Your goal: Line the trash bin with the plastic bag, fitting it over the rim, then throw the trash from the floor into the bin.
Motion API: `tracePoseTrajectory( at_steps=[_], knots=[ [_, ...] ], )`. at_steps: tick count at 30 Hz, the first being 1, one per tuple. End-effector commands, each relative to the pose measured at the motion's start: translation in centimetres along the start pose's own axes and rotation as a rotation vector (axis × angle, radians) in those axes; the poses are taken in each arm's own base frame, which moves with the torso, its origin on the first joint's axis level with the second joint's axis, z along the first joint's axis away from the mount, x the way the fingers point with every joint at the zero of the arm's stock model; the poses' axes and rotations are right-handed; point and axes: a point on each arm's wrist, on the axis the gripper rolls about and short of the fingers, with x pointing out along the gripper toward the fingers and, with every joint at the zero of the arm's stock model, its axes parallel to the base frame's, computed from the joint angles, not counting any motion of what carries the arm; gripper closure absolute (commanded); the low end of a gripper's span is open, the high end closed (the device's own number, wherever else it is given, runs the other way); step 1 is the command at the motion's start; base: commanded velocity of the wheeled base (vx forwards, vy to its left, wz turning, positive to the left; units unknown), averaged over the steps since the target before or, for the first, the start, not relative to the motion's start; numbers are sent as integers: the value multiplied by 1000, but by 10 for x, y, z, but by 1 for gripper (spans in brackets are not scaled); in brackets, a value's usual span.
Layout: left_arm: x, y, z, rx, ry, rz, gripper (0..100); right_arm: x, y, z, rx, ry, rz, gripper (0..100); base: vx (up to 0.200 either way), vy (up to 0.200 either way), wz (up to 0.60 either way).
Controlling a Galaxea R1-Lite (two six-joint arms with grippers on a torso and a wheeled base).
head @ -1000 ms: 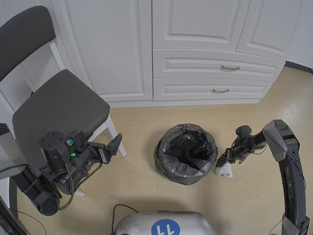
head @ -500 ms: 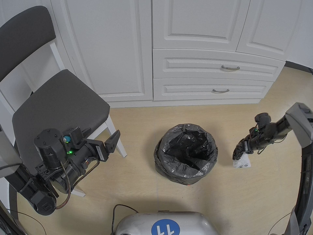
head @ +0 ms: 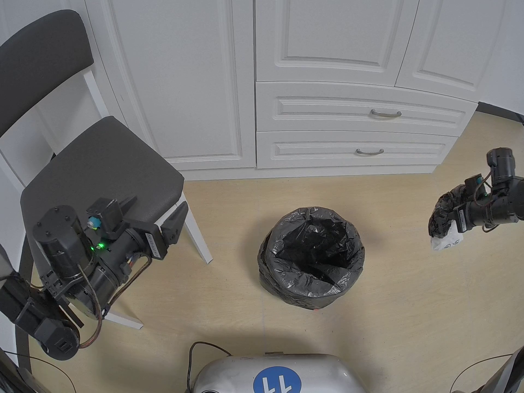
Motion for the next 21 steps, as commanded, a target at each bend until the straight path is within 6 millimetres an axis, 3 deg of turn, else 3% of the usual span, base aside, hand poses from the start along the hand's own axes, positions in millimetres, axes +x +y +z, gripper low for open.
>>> tracePoseTrajectory(
  at_steps=[1, 6, 12, 21],
  knots=[
    [-21, 12, 32, 17, -124, 44, 0, -73, 13, 3, -64, -165, -43, 100, 0, 0, 0],
    [-25, 17, 41, 35, -159, 62, 0, -62, 13, 3, -69, -263, -80, 100, 0, 0, 0],
    [-29, 22, 48, 72, -187, 85, 0, -66, 21, 4, -87, -366, -91, 100, 0, 0, 0],
    [-34, 36, 59, 134, -230, 160, 0, -81, 58, 11, -110, -613, -9, 100, 0, 0, 0]
  ],
)
